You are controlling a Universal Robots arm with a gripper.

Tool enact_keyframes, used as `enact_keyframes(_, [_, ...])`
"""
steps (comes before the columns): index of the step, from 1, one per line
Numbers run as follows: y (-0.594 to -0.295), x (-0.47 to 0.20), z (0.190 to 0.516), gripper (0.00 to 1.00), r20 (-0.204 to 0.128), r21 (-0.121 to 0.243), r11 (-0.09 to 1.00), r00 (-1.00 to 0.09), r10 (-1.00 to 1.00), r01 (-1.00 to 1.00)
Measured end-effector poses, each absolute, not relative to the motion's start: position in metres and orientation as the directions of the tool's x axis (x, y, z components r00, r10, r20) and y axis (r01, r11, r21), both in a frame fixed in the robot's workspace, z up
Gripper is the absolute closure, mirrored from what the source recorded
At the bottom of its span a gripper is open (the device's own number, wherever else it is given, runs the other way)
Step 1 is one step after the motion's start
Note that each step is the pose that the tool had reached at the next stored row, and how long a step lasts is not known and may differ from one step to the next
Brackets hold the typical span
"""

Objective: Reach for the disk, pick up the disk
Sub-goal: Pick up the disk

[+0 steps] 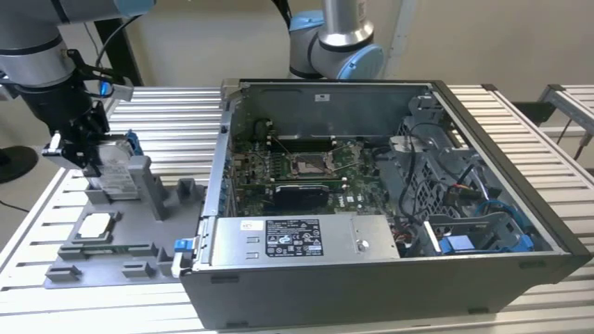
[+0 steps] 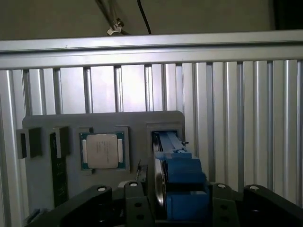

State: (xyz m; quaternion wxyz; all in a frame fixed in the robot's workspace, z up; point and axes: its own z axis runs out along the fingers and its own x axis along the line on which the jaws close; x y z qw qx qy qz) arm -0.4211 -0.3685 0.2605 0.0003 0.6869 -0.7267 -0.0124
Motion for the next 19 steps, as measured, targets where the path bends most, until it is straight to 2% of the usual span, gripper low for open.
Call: enact_keyframes(19, [-0.3685,-0.4211,0.2618,1.0,-0.016,0.019,0.056,-0.056,-0.998,-0.998])
